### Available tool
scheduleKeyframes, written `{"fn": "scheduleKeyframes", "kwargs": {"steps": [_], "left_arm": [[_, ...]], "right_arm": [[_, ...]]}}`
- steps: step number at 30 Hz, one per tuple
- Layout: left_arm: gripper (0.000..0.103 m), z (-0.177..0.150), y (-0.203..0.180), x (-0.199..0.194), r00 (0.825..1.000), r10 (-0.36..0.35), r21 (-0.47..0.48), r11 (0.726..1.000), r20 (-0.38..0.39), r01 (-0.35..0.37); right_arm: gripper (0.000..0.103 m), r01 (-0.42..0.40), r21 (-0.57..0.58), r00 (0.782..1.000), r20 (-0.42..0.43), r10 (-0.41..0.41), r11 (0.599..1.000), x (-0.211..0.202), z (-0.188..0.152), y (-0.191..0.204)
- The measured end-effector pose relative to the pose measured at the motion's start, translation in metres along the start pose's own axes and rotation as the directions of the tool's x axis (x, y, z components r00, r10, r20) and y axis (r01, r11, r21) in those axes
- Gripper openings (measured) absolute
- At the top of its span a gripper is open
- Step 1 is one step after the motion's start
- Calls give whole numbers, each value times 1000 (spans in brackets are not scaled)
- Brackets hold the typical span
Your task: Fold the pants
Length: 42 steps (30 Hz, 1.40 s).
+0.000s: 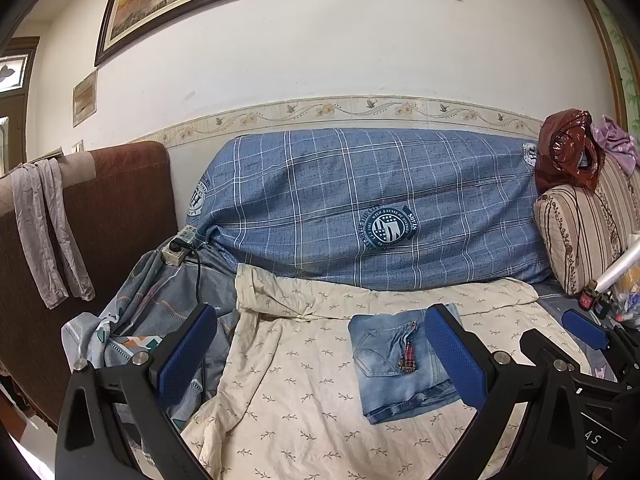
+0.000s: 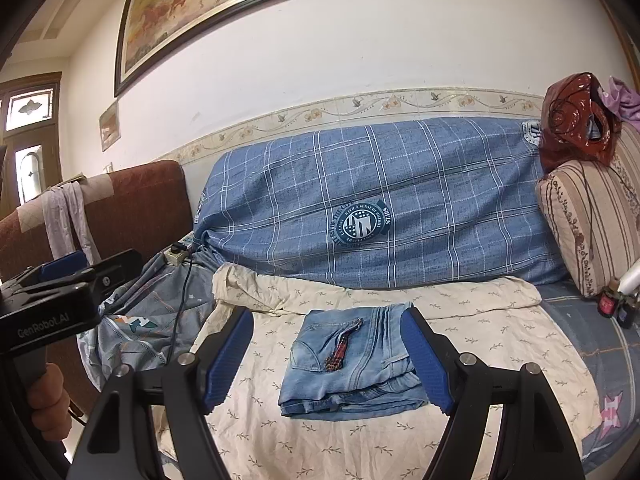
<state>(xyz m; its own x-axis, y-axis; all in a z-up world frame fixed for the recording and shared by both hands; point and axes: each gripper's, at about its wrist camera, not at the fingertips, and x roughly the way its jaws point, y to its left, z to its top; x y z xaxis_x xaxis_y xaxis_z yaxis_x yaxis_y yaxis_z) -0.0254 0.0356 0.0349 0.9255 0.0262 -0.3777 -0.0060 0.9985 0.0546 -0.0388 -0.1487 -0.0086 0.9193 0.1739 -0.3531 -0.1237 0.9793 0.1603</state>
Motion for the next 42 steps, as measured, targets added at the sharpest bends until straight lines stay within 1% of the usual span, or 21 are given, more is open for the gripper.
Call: {"fn": "scheduleKeyframes", "kwargs": {"steps": [18,32,42], "left_arm": [[103,-3,9,-2,1000,-10,-18,1000,0,10],[103,-6,8,9,1000,-17,-17,1000,-19,17],[103,-10,13,12,999,-20,-24,1000,-28,20]], "right_arm": [[79,7,-4,1000,-1,-7,1000,-1,0,6],[79,10,-11,1000,-13,-10,1000,9,0,8],[79,28,-23,999,-24,-28,999,15,-1,10]]}}
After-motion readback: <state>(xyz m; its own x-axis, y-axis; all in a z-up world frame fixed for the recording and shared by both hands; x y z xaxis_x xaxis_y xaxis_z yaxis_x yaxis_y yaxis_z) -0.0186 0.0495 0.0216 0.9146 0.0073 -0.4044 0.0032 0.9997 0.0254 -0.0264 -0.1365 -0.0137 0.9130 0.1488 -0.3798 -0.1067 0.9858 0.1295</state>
